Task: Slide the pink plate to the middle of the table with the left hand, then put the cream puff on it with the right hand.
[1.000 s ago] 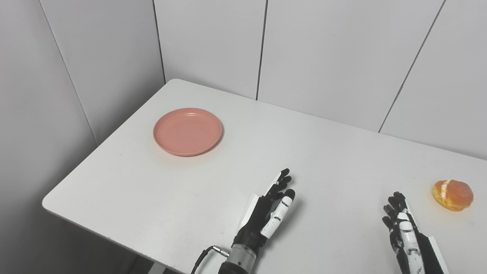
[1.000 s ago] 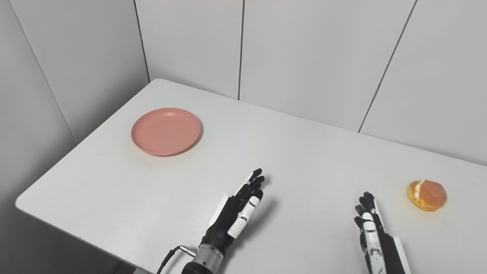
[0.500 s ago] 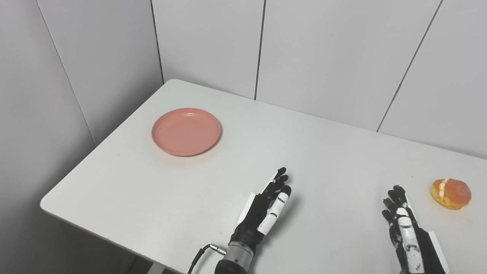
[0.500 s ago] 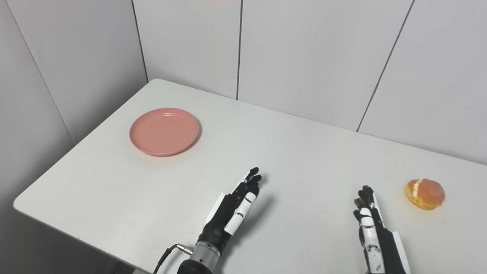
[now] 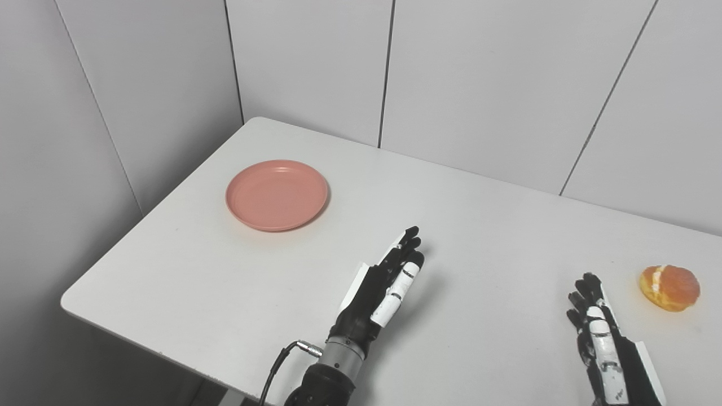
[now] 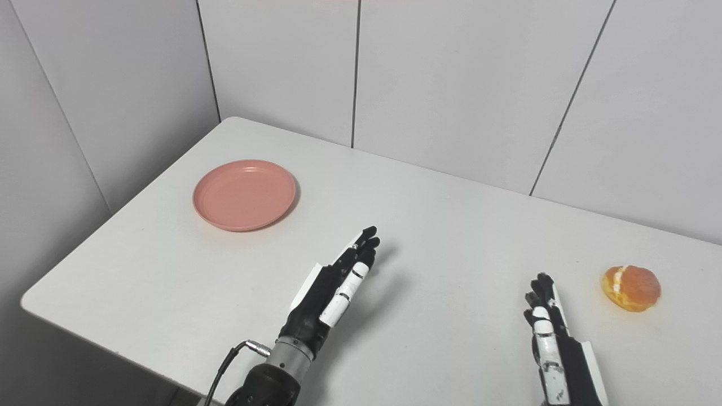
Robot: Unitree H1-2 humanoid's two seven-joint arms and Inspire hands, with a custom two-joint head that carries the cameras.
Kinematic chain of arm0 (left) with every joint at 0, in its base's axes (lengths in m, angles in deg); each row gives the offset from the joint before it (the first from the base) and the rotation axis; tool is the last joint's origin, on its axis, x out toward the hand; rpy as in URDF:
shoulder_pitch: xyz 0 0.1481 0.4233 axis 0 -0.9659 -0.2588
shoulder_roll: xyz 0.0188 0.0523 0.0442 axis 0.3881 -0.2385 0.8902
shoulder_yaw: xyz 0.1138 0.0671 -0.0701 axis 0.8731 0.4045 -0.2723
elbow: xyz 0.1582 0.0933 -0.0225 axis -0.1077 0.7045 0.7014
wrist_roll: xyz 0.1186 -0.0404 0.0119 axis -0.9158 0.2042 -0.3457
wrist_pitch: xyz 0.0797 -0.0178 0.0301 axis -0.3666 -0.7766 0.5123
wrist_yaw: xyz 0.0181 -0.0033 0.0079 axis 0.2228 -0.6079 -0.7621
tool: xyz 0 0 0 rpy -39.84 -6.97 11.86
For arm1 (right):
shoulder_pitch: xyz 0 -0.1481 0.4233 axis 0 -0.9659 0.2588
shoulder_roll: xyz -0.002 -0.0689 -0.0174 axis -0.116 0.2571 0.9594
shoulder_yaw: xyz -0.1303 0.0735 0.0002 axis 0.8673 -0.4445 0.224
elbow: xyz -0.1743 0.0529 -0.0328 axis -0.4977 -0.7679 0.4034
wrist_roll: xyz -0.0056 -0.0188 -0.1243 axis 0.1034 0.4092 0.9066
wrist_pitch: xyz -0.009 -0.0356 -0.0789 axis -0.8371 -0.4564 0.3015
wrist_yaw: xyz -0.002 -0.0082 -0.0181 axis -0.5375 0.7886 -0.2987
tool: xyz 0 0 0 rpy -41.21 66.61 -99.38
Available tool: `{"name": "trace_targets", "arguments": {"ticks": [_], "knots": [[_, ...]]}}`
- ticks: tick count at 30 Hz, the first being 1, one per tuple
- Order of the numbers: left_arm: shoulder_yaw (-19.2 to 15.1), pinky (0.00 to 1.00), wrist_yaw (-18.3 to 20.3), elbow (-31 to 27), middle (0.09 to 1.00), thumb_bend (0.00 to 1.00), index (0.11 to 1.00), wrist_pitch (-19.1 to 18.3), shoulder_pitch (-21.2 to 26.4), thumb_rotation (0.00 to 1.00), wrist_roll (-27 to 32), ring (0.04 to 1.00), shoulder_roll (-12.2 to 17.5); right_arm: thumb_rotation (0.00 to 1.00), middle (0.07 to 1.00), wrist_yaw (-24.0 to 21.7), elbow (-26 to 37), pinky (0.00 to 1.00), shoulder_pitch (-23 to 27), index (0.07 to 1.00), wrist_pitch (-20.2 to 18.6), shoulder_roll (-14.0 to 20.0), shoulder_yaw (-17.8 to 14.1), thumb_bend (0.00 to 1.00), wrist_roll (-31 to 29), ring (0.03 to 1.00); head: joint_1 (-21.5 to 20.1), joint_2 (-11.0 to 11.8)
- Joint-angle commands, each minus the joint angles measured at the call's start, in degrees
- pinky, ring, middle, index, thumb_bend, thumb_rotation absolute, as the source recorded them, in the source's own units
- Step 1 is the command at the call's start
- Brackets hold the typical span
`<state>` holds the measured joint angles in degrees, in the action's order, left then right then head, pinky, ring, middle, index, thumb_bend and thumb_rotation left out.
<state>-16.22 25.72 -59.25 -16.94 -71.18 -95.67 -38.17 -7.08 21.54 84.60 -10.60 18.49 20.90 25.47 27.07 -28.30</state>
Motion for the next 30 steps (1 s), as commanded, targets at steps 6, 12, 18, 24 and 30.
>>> {"name": "trace_targets", "arguments": {"ticks": [6, 12, 18, 24, 30], "knots": [[-2.78, 0.88, 0.03, -2.73, 0.928, 0.44, 0.905, 0.84, 3.69, 1.0, 2.14, 0.913, 0.76, 1.0, 1.0, 0.33, 2.33, 1.0, 1.33, 1.0, -0.34, -0.41, 0.15, 0.0, 0.14, 1.0, -0.23, -0.14], [-6.61, 0.88, 0.04, -3.43, 0.939, 0.43, 0.916, 0.3, 7.46, 1.0, 4.57, 0.921, 2.11, 1.0, 1.0, 0.47, 1.97, 1.0, 1.44, 1.0, -0.8, -0.64, -0.17, 0.0, -0.48, 1.0, -0.01, -0.26], [-9.63, 0.9, 0.15, -3.55, 0.944, 0.45, 0.924, -0.84, 10.66, 1.0, 5.33, 0.926, 4.6, 1.0, 1.0, 0.47, 1.86, 1.0, 1.44, 1.0, -0.45, -0.47, -0.03, 0.0, 0.15, 1.0, 0.04, -0.27], [-13.13, 0.95, 0.52, -3.03, 0.942, 0.46, 0.929, -2.36, 14.28, 1.0, 7.66, 0.93, 7.53, 1.0, 1.0, 0.28, 1.78, 1.0, 1.42, 1.0, -0.83, -0.41, -0.18, 0.0, -0.37, 1.0, 0.07, -0.35], [-16.88, 0.91, -0.16, 0.35, 0.918, 0.47, 0.91, -1.09, 17.99, 1.0, 11.93, 0.909, 9.38, 1.0, 1.0, 0.21, 1.51, 1.0, 1.42, 1.0, -0.34, -0.29, -0.15, 0.0, -0.28, 1.0, 0.1, -0.33]]}}
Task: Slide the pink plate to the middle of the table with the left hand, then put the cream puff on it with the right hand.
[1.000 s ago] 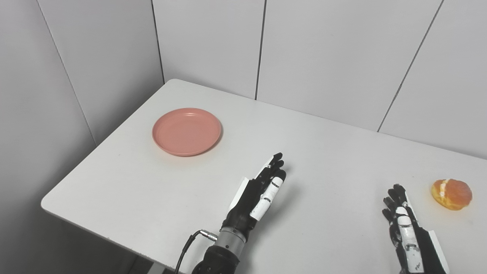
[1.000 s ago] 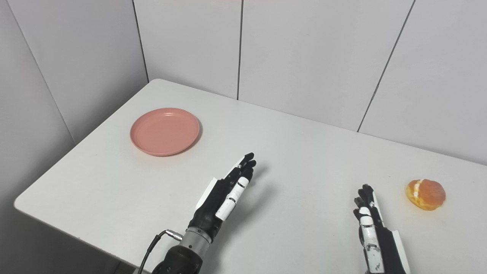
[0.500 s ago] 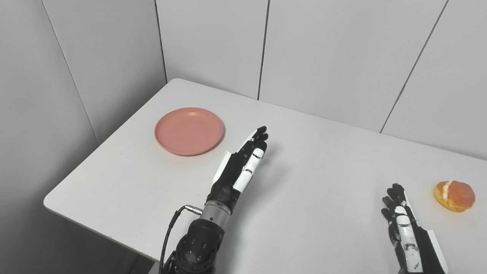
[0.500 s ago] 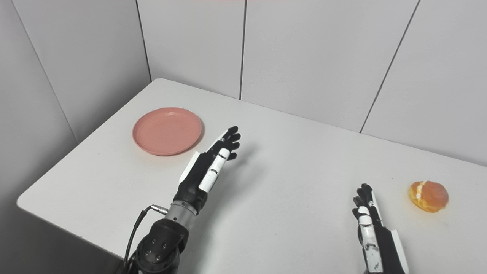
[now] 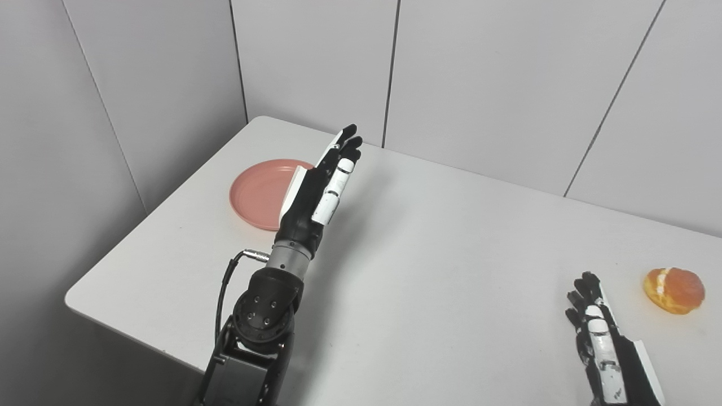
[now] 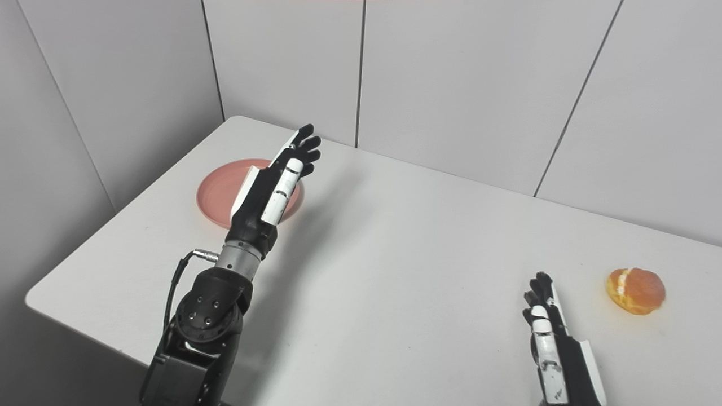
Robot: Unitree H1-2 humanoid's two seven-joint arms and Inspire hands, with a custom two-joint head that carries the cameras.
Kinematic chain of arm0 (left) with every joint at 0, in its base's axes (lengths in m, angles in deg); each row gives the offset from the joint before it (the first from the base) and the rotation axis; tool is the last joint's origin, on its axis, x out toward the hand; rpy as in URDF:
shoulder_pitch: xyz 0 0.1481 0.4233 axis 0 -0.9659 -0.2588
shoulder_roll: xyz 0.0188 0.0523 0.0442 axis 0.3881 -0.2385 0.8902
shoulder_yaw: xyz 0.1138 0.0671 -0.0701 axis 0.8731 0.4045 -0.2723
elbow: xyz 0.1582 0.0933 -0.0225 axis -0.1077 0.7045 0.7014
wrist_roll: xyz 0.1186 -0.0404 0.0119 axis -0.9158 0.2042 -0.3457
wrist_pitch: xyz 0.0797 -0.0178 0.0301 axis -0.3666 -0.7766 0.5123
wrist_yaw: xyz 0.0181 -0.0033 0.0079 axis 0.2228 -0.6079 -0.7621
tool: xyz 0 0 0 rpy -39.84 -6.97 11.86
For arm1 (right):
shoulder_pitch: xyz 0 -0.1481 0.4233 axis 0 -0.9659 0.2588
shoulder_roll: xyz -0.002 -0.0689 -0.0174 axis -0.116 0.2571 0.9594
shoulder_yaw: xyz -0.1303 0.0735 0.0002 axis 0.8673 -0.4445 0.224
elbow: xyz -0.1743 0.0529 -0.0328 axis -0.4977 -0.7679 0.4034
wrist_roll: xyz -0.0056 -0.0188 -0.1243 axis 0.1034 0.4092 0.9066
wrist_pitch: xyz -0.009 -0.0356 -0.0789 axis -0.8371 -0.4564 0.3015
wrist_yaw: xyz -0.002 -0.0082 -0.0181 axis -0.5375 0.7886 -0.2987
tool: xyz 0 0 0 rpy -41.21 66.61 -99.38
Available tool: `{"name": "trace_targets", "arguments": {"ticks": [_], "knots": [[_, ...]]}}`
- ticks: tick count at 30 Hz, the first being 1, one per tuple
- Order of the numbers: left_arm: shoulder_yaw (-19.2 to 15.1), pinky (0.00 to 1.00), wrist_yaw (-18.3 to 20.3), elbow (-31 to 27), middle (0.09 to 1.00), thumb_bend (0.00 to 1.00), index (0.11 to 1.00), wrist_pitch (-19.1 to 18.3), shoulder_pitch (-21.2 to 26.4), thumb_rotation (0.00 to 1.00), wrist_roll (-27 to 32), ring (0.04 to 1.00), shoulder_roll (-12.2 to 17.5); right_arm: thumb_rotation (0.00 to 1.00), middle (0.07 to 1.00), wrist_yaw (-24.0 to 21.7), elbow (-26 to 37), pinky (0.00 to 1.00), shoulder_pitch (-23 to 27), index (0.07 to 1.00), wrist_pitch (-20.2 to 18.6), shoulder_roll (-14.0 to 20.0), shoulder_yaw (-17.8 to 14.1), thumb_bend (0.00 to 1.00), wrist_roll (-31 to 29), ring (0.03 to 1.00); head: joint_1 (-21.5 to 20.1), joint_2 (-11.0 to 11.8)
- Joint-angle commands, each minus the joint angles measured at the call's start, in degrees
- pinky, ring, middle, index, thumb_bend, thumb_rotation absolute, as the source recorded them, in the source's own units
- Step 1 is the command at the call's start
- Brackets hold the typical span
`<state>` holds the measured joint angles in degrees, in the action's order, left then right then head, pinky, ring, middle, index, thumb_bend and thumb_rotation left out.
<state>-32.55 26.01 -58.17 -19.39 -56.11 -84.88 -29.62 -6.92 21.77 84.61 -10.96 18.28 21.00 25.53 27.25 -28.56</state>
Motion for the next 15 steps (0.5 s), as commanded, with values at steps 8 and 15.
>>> {"name": "trace_targets", "arguments": {"ticks": [8, 15], "knots": [[-5.03, 0.93, -1.96, 2.31, 0.933, 0.42, 0.918, 0.57, 7.54, 0.99, 4.88, 0.924, 2.68, 1.0, 1.0, 0.23, 1.09, 1.0, 1.4, 1.0, 0.1, -0.12, -0.31, 0.0, -0.18, 1.0, -0.03, -0.15], [-7.43, 0.93, -2.73, 4.21, 0.938, 0.4, 0.92, -0.09, 10.12, 1.0, 5.73, 0.926, 4.97, 1.0, 1.0, 0.28, 1.05, 1.0, 1.31, 1.0, 0.17, -0.28, -0.41, 0.0, -0.37, 1.0, -0.16, -0.29]]}}
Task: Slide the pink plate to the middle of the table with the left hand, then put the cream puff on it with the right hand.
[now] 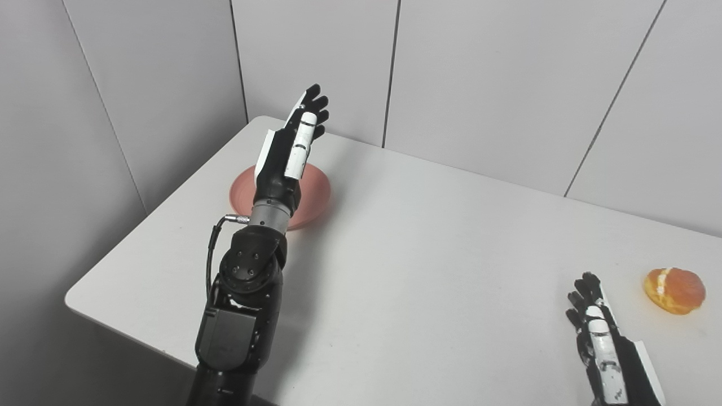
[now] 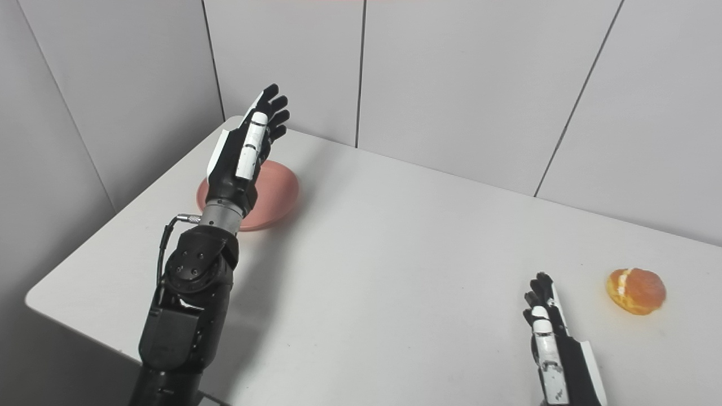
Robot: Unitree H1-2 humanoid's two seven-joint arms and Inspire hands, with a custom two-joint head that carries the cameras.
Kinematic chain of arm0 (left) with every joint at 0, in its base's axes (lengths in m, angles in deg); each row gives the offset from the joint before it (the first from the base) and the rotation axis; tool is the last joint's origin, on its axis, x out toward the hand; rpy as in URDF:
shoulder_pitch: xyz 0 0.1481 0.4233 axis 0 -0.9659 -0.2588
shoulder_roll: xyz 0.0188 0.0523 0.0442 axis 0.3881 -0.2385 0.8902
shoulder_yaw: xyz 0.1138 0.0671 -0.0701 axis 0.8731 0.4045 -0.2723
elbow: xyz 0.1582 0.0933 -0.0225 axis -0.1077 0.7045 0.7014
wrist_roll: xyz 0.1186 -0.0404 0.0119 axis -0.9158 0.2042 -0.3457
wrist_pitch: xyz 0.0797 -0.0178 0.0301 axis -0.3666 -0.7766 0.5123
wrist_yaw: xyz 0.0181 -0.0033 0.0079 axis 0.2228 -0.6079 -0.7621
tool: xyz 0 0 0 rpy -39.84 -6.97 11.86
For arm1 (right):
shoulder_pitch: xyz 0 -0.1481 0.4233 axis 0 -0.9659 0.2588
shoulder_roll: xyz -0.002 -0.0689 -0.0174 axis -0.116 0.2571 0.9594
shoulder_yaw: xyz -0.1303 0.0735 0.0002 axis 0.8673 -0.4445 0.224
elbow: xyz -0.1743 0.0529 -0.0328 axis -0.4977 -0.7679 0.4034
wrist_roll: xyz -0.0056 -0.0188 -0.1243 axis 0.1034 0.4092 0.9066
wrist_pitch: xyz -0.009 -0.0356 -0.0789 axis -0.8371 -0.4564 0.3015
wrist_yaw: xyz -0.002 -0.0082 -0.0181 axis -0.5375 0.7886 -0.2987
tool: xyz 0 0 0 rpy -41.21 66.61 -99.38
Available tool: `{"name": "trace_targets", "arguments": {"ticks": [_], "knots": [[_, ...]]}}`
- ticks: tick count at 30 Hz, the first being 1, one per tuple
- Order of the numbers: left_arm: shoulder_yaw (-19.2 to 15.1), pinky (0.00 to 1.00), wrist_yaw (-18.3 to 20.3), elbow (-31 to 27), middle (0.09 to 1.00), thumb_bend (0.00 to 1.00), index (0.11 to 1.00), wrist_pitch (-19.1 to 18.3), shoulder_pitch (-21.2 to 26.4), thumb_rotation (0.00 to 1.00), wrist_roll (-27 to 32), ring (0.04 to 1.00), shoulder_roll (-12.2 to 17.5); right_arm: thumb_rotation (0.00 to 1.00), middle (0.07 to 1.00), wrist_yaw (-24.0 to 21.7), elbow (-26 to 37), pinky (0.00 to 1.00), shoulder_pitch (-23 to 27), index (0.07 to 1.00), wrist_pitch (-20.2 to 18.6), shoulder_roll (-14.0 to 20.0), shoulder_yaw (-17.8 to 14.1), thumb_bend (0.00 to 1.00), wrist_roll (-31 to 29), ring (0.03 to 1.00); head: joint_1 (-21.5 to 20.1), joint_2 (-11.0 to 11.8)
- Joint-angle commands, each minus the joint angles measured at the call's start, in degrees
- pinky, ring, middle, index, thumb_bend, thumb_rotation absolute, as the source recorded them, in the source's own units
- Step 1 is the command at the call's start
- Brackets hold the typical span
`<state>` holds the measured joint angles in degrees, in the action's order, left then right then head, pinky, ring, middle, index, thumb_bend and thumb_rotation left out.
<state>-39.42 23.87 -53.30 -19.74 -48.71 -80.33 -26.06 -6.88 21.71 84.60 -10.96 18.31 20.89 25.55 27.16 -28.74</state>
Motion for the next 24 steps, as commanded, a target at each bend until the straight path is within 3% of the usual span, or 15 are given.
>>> {"name": "trace_targets", "arguments": {"ticks": [1, 7, 11, 18, 24], "knots": [[-0.81, 0.93, -0.52, -0.31, 0.93, 0.4, 0.908, 0.45, 2.97, 1.0, 1.34, 0.916, 1.73, 1.0, 1.0, 0.25, 1.13, 1.0, 1.32, 1.0, 0.14, -0.29, -0.27, 0.0, -0.29, 1.0, -0.07, -0.11], [-2.58, 0.91, -0.78, 2.9, 0.932, 0.45, 0.905, 2.38, 3.85, 1.0, 1.66, 0.921, 4.25, 1.0, 1.0, 0.13, 1.21, 1.0, 1.38, 1.0, 0.09, -0.14, -0.26, 0.0, -0.27, 1.0, -0.02, 0.02], [-4.01, 0.87, -2.08, 3.64, 0.904, 0.45, 0.868, 2.65, 4.14, 0.97, 2.19, 0.889, 4.37, 1.0, 1.0, 0.11, 1.59, 1.0, 1.38, 1.0, -0.57, -0.22, -0.24, 0.0, -0.42, 1.0, -0.05, 0.1], [-5.52, 0.88, -3.03, 4.69, 0.898, 0.4, 0.872, 2.8, 4.1, 1.0, 2.67, 0.89, 5.92, 1.0, 1.0, 0.13, 1.35, 1.0, 1.41, 1.0, -0.29, -0.31, -0.36, 0.0, -0.65, 1.0, -0.05, 0.1], [-7.87, 0.9, -2.45, 5.97, 0.898, 0.41, 0.854, 1.46, 3.92, 1.0, 6.99, 0.899, 7.81, 1.0, 1.0, 0.16, 1.41, 1.0, 1.36, 1.0, -0.33, -0.25, -0.38, 0.0, -0.52, 1.0, 0.07, 0.2]]}}
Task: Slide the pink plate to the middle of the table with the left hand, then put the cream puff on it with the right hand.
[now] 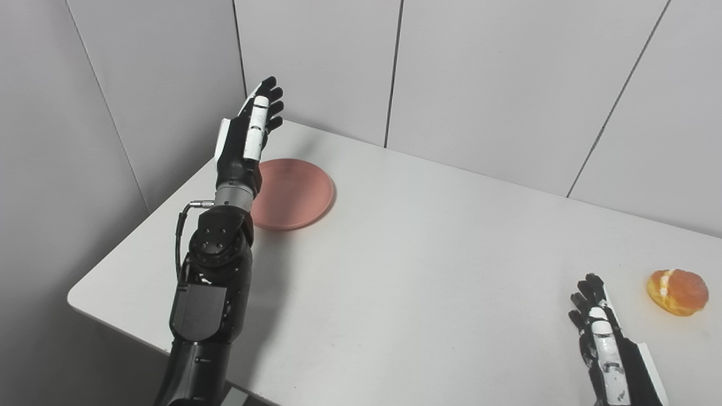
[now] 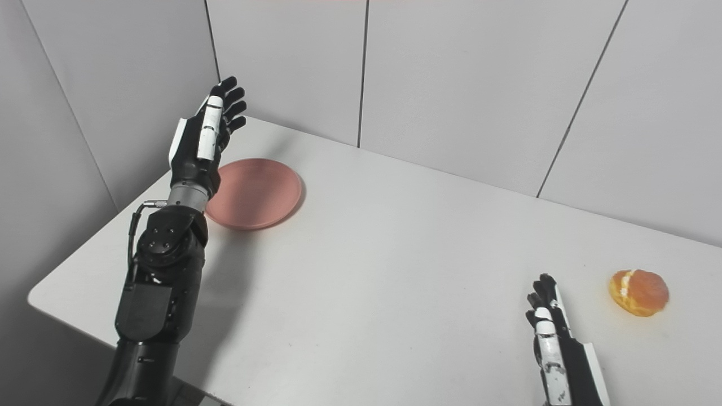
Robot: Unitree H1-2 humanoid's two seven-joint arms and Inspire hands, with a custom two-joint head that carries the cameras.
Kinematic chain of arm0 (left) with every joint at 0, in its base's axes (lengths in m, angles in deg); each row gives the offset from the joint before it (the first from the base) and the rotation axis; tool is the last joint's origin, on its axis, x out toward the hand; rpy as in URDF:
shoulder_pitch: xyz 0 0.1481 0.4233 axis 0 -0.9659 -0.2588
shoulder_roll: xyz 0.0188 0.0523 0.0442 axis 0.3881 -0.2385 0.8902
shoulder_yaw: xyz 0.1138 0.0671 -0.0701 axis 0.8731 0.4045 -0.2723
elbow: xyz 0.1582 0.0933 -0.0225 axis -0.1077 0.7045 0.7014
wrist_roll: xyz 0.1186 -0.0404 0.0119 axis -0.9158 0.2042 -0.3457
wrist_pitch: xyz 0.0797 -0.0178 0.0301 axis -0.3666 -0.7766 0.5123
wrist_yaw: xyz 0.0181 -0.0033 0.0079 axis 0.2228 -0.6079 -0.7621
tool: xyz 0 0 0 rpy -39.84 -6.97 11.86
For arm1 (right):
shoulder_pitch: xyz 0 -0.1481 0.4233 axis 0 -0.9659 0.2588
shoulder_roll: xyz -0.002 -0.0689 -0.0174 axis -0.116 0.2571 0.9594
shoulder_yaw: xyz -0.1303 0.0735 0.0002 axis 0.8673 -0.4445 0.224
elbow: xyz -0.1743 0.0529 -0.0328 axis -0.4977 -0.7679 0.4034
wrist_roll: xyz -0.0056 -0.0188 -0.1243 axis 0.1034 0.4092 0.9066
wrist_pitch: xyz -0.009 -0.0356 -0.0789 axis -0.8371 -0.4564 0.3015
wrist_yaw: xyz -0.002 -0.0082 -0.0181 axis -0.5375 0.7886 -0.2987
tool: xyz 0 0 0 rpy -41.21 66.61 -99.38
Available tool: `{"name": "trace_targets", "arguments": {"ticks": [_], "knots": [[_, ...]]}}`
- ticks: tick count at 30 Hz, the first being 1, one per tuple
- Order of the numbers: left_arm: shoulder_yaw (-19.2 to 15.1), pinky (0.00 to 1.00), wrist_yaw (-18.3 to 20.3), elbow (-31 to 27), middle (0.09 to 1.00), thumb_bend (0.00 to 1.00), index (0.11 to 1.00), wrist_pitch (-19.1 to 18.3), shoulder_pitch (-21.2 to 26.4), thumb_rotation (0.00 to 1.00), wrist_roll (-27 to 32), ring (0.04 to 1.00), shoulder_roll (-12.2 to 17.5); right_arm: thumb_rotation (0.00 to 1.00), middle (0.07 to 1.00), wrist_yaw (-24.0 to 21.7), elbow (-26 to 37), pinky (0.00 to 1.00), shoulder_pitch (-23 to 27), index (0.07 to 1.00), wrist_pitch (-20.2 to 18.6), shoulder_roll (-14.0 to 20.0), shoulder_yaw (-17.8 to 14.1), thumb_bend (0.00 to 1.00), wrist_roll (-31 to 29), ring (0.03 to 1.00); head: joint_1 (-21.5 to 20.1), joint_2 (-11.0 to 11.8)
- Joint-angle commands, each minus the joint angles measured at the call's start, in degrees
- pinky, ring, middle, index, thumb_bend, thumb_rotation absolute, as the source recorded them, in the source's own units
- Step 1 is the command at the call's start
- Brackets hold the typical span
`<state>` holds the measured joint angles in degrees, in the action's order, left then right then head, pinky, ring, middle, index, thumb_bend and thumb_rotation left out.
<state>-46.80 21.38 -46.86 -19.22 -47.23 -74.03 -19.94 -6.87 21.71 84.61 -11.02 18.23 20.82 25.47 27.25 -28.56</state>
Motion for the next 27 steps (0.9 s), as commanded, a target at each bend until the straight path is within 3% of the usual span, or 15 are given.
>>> {"name": "trace_targets", "arguments": {"ticks": [1, 16, 27], "knots": [[-0.61, 0.9, -0.02, -0.33, 0.898, 0.41, 0.855, 0.79, 2.4, 1.0, 1.0, 0.899, 1.94, 1.0, 1.0, 0.07, 1.35, 1.0, 1.36, 1.0, -0.19, -0.13, -0.32, 0.0, -0.51, 1.0, -0.02, 0.02], [-5.38, 0.92, 0.4, 6.67, 0.923, 0.4, 0.893, 2.1, 2.66, 1.0, 6.68, 0.922, 5.76, 1.0, 1.0, 0.13, 1.3, 1.0, 1.29, 1.0, -0.2, 0.03, -0.45, 0.0, -0.45, 1.0, 0.15, 0.04], [-7.39, 0.89, -0.2, 10.36, 0.89, 0.38, 0.857, 2.49, 2.41, 0.99, 9.12, 0.892, 7.52, 1.0, 1.0, 0.16, 1.28, 1.0, 1.34, 1.0, -0.06, 0.02, -0.56, 0.0, -0.47, 1.0, 0.29, -0.05]]}}
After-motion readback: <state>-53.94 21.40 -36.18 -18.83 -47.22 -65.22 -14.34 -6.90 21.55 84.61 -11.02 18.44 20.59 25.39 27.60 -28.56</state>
